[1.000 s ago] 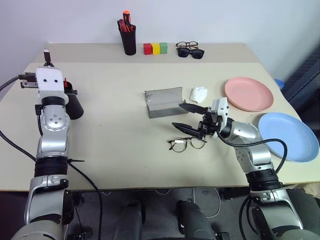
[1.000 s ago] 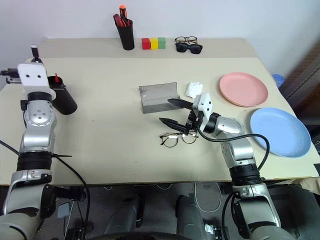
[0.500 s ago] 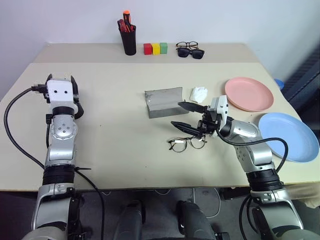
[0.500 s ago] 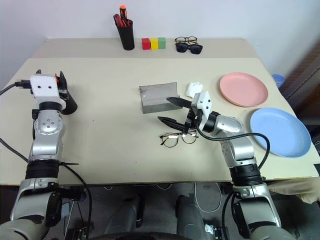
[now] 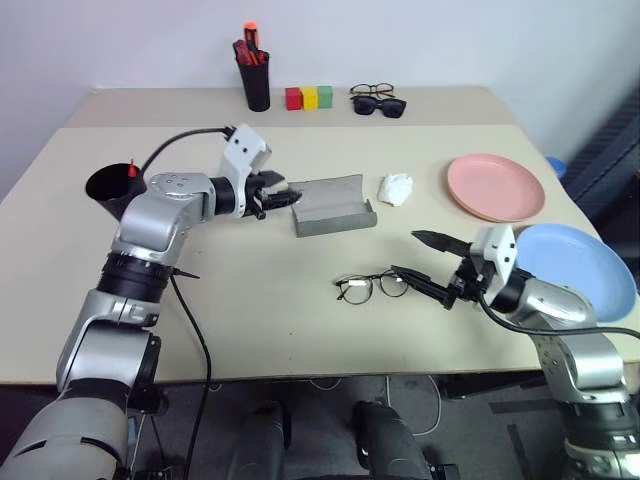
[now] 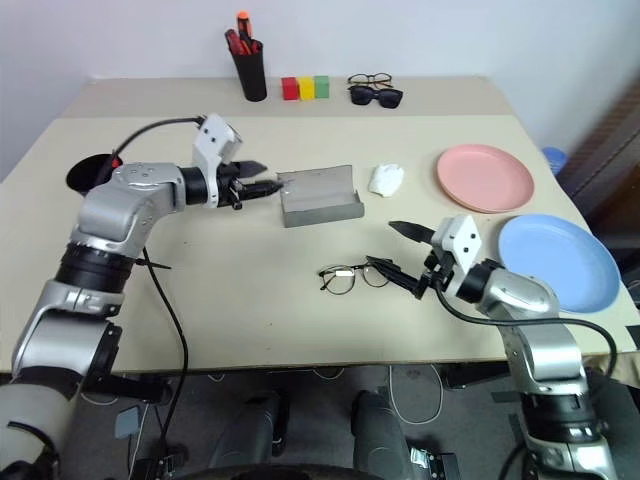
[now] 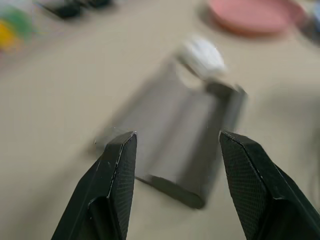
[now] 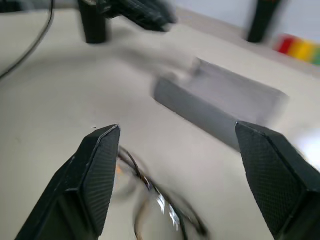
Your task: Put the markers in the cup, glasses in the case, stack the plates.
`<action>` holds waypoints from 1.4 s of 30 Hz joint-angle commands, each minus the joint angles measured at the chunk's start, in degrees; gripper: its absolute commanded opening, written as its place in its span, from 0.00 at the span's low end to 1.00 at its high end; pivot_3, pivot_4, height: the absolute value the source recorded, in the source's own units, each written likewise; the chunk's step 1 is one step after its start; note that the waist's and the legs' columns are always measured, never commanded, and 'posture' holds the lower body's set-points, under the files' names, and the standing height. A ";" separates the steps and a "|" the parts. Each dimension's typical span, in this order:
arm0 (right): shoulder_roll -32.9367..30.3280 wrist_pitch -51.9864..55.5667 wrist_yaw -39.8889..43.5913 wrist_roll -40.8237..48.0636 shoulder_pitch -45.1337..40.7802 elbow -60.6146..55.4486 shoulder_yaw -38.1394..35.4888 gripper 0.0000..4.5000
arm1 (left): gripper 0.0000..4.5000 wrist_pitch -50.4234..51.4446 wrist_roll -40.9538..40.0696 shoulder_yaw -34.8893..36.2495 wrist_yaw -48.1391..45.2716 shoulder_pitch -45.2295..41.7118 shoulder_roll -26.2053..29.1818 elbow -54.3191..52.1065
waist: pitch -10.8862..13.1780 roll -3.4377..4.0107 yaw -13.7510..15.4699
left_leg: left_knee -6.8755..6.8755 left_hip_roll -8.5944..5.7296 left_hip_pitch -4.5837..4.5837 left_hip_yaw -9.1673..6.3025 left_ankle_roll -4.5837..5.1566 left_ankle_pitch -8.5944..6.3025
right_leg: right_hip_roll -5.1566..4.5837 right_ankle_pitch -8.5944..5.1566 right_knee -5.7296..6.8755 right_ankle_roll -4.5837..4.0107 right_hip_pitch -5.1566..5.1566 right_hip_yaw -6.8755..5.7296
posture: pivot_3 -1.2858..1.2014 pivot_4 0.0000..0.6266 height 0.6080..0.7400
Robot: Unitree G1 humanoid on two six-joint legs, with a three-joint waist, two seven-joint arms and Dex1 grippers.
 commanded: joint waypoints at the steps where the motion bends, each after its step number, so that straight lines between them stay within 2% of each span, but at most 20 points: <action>1: 0.03 0.74 -3.77 1.52 3.63 -7.17 -3.95 0.83 | 0.59 -8.80 5.61 -2.94 -7.57 -7.19 -2.58 13.53 | 0.00 -0.01 -0.11 | 0.00 0.00 -0.03 0.00 0.00 0.00 | 0.00 0.00 -0.01 0.00 -0.02 0.01 | 0.52 0.24 1.00; 4: 1.65 0.49 -7.59 1.24 10.47 -12.16 -7.24 0.83 | 0.59 -15.80 10.80 -5.43 -10.56 -14.05 -8.14 27.54 | 0.03 -0.04 0.49 | 0.03 0.01 -0.13 0.00 0.04 -0.03 | -0.01 0.00 -0.06 -0.01 -0.07 0.00 | 0.52 0.24 1.00; 6: 2.22 0.32 -9.19 1.13 12.63 -13.92 -8.08 0.83 | 0.59 -18.95 13.13 -5.79 -11.76 -16.46 -10.20 32.94 | 0.03 -0.05 0.99 | 0.04 -0.01 -0.20 -0.01 0.07 -0.05 | -0.03 -0.01 -0.13 0.00 -0.07 -0.01 | 0.52 0.24 1.00; 11: 3.13 -0.24 -11.87 1.16 15.66 -16.44 -9.35 0.83 | 0.59 -23.21 17.94 -6.13 -16.08 -19.51 -13.73 39.91 | 0.03 -0.05 1.11 | 0.10 -0.01 -0.21 0.09 0.19 -0.12 | -0.07 0.00 -0.19 0.01 -0.06 0.03 | 0.52 0.24 1.00; 14: 3.14 -0.24 -12.95 1.25 16.33 -17.24 -9.73 0.83 | 0.59 -23.77 21.21 -6.39 -14.22 -20.16 -15.73 42.44 | 0.03 -0.05 1.30 | 0.13 0.00 -0.19 0.07 0.19 -0.12 | -0.07 0.00 -0.15 0.01 -0.06 0.01 | 0.52 0.24 1.00; 17: 3.18 0.01 -13.92 1.36 16.65 -18.20 -9.66 0.83 | 0.39 -24.21 23.48 -5.98 -12.55 -20.38 -16.94 43.65 | 0.04 -0.05 1.61 | 0.21 -0.01 -0.23 0.07 0.20 -0.13 | -0.07 -0.01 -0.16 0.02 -0.04 0.01 | 0.52 0.24 1.00; 20: 3.16 0.33 -14.74 1.42 16.77 -18.89 -9.43 0.83 | 0.07 -24.26 24.07 -4.68 -12.43 -20.73 -17.74 44.07 | 0.04 -0.06 1.62 | 0.23 -0.01 -0.23 0.07 0.25 -0.16 | -0.07 0.00 -0.16 0.02 -0.03 0.01 | 0.52 0.24 1.00; 21: 3.13 0.35 -14.89 1.43 16.80 -18.97 -9.37 0.83 | 0.01 -24.37 24.36 -4.42 -12.31 -20.75 -17.89 44.15 | 0.04 -0.06 1.63 | 0.23 -0.01 -0.24 0.07 0.25 -0.16 | -0.07 0.00 -0.16 0.02 -0.02 0.01 | 0.52 0.24 1.00; 27: 2.57 0.50 -15.36 1.49 15.91 -18.43 -8.92 0.83 | 0.01 -24.28 24.94 -2.95 -12.14 -20.72 -18.58 44.19 | 0.04 -0.06 1.61 | 0.33 -0.01 -0.24 0.06 0.29 -0.19 | -0.07 0.00 -0.15 0.02 0.01 0.01 | 0.52 0.24 1.00; 34: 2.27 0.41 -15.22 1.16 14.88 -17.47 -8.45 0.83 | 0.01 -24.20 24.17 -1.93 -22.67 -19.90 -16.58 40.71 | 0.04 -0.05 1.59 | 0.37 -0.01 -0.25 0.06 0.31 -0.20 | -0.06 0.00 -0.11 0.01 0.02 0.01 | 0.52 0.24 1.00; 38: 2.35 0.08 -14.86 0.92 15.15 -17.01 -8.17 0.83 | 0.01 -22.43 24.25 -3.21 -29.84 -15.92 -13.63 33.75 | 0.02 -0.01 1.43 | 0.38 0.00 -0.24 0.06 0.32 -0.20 | -0.06 0.00 -0.09 0.00 0.01 0.01 | 0.52 0.24 1.00; 42: 2.49 -0.41 -14.48 0.69 15.21 -16.15 -7.84 0.83 | 0.01 -17.81 24.06 -4.11 -33.19 -10.24 -10.79 23.12 | 0.01 -0.01 1.45 | 0.41 0.01 -0.22 0.05 0.33 -0.21 | -0.06 0.00 -0.06 0.00 0.04 0.02 | 0.52 0.24 1.00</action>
